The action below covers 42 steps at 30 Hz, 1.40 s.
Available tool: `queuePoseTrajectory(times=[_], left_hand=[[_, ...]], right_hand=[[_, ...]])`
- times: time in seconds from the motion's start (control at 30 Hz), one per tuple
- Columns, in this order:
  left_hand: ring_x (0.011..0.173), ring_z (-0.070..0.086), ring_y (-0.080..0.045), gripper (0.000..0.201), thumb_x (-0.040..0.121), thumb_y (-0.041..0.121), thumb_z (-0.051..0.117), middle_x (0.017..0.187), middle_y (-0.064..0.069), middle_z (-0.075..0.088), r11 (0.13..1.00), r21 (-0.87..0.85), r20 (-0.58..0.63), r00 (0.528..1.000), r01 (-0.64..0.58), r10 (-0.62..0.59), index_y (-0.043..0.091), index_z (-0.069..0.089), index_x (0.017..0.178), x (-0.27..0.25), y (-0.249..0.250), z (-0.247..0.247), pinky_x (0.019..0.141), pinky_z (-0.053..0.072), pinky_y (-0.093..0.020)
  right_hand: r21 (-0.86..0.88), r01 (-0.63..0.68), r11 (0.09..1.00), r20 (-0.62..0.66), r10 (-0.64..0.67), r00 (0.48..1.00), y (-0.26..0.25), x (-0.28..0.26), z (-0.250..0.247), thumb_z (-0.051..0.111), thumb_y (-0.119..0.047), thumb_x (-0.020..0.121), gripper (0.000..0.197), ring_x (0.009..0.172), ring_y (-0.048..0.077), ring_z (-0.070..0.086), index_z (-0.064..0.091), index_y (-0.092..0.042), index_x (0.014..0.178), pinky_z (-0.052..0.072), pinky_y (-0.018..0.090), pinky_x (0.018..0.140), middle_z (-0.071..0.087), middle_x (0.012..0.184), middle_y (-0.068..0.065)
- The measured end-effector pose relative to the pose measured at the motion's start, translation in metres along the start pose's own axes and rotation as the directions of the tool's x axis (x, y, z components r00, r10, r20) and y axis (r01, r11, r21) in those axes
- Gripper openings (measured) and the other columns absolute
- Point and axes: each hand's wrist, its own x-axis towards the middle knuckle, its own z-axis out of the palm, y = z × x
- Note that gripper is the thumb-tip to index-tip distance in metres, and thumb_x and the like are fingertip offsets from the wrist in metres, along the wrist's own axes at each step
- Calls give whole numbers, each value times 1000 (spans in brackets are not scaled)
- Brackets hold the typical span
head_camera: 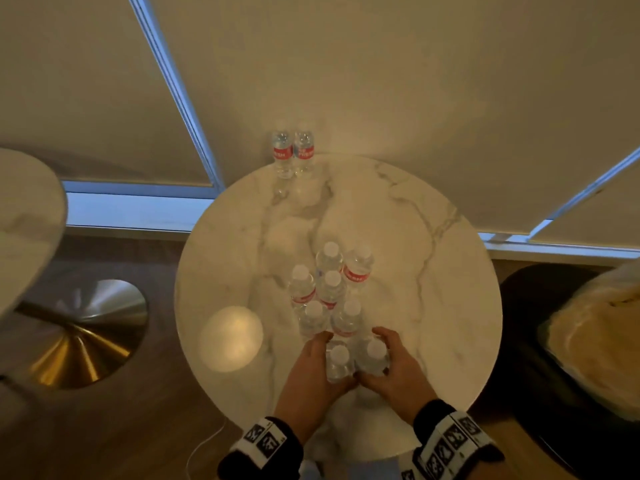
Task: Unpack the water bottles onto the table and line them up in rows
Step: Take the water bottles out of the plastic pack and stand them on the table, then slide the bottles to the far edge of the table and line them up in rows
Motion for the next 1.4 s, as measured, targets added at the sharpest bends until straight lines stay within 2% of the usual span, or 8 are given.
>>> queuePoseTrajectory(times=[0.13, 0.33, 0.5, 0.6, 0.73, 0.83, 1.2, 1.4], left_hand=[[123, 52, -4, 81, 75, 38, 83, 132, 14, 50, 992, 95, 68, 994, 82, -88, 31, 41, 144, -11, -5, -18, 107, 44, -23], [95, 63, 4, 31, 93, 40, 65, 105, 16, 68, 953, 191, -131, 968, 236, -214, 29, 64, 122, -24, -15, -91, 86, 55, -19], [89, 64, 5, 16, 95, 32, 64, 99, 11, 72, 978, 209, -316, 948, 24, 44, 27, 70, 110, 45, 47, -143, 76, 48, -14], [85, 68, -6, 16, 93, 35, 67, 95, 7, 74, 949, 283, -173, 966, -137, 191, 24, 73, 104, 103, 86, -141, 79, 55, -24], [85, 61, -15, 48, 81, 61, 70, 107, 3, 64, 836, 492, 256, 958, -243, 128, 30, 65, 117, 158, 111, -124, 82, 54, -32], [97, 59, -26, 44, 84, 44, 74, 116, -5, 55, 722, 593, 424, 901, -356, 97, 23, 61, 121, 177, 109, -116, 84, 49, -36], [109, 57, -23, 34, 89, 16, 70, 119, -9, 62, 728, 480, 435, 854, -488, 286, 11, 67, 123, 327, 132, -164, 83, 33, -16], [109, 60, -31, 38, 91, 16, 68, 122, -15, 58, 724, 524, 311, 892, -450, 329, 11, 64, 128, 434, 154, -178, 95, 44, -34]], right_hand=[[-188, -48, 981, 163, 80, 983, 0, 5, -30, 84, -41, 64, 91, 122, 13, 50, 35, -32, 141, 43, 29, 103, 49, 132, -7], [-255, 55, 965, 51, -43, 998, -33, 36, -92, 70, -35, 85, 38, 98, 12, 63, 56, -27, 120, 51, 23, 82, 65, 108, -5], [-367, 158, 916, 20, -162, 987, -93, 104, -102, 64, -48, 86, 38, 82, 12, 64, 57, -24, 115, 50, 26, 71, 65, 93, -5], [-537, 183, 823, 96, -156, 983, -117, 133, -86, 61, -60, 82, 49, 80, 15, 59, 53, -25, 116, 43, 27, 68, 62, 91, -4], [-696, 188, 693, 120, -146, 982, -132, 148, -66, 59, -54, 85, 43, 85, 23, 56, 51, -20, 110, 38, 31, 69, 58, 97, 2], [-685, 166, 710, 103, -131, 986, -133, 148, -65, 57, -44, 90, 31, 88, 25, 56, 52, -18, 105, 36, 30, 70, 50, 91, -1], [-737, 70, 672, -21, -127, 992, -174, 285, -120, 61, -32, 90, 31, 99, 33, 58, 58, -16, 116, 41, 34, 76, 58, 107, 11], [-741, 112, 662, -30, -199, 979, -210, 390, -132, 64, -28, 89, 35, 105, 34, 56, 59, -13, 120, 41, 35, 83, 60, 112, 15]])
